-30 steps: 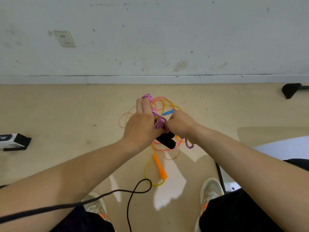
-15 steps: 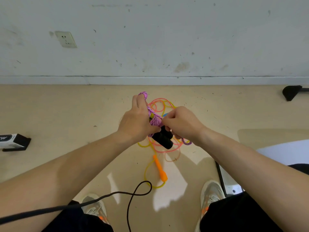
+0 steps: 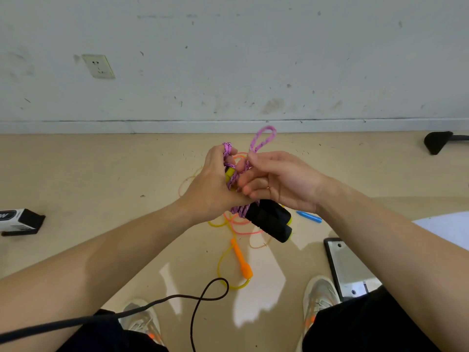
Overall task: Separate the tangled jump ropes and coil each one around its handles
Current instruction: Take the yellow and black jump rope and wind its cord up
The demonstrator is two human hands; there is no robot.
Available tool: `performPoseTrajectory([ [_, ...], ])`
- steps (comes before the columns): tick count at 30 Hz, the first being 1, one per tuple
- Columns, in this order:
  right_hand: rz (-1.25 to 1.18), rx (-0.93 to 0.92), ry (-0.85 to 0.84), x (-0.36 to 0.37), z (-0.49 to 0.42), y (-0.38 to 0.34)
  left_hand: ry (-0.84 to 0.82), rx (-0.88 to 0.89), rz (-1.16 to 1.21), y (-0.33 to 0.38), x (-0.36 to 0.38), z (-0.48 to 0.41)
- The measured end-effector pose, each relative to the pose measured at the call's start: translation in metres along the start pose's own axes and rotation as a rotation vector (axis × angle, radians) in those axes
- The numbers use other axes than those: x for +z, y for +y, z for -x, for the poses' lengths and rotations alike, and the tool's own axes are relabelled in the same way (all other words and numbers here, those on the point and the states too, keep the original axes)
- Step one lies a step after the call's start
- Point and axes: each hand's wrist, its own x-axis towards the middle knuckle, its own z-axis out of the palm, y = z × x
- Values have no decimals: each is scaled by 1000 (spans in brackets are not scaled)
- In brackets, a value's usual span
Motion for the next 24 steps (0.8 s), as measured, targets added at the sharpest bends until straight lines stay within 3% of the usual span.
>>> performPoseTrajectory([
  [6, 581, -170, 288, 10, -11, 13, 6, -75, 254, 22, 4, 8],
  [11, 526, -95, 304, 12, -10, 12, 45, -290, 497, 30, -12, 3],
  [17, 469, -9, 262, 12, -11, 15, -47, -326, 608, 24, -22, 2],
  [24, 509, 81, 270, 7, -14, 14, -39, -314, 536, 19, -24, 1],
])
